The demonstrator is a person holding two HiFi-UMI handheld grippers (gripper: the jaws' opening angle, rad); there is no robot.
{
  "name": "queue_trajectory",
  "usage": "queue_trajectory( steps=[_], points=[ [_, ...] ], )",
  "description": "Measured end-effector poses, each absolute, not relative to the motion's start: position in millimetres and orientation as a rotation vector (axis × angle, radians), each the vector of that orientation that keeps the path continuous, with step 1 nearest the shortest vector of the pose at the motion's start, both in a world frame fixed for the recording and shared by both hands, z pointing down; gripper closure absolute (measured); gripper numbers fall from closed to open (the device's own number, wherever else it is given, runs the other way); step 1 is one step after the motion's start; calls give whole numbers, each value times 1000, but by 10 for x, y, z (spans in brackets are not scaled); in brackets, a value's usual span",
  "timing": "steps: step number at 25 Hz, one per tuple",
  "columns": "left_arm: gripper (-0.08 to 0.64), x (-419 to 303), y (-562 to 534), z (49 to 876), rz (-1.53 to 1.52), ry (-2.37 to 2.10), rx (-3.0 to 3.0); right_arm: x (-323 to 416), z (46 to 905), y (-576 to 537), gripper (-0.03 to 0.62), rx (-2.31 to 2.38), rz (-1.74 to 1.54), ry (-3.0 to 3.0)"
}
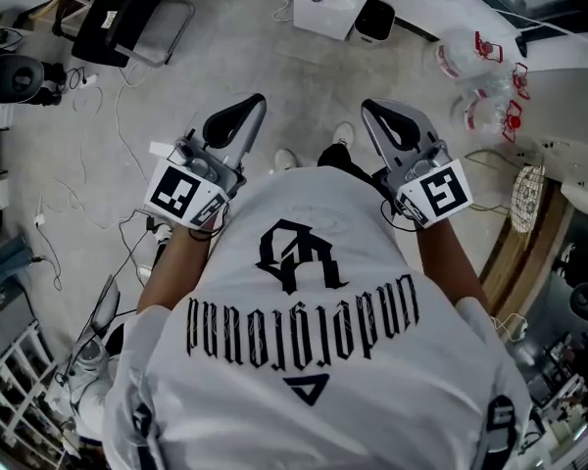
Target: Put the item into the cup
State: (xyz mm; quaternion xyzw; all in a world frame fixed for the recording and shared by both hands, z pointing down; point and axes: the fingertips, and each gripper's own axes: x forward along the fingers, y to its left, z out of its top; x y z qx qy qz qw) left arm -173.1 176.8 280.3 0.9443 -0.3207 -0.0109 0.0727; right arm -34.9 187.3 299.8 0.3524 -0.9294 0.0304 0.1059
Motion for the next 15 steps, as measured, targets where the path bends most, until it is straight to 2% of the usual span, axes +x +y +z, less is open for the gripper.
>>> queue_trajectory(
  steps=[15],
  points=[
    [545,-1725,1831,2800,-47,-886,2852,-424,2956,2056,572,1080,87,-2716]
  ],
)
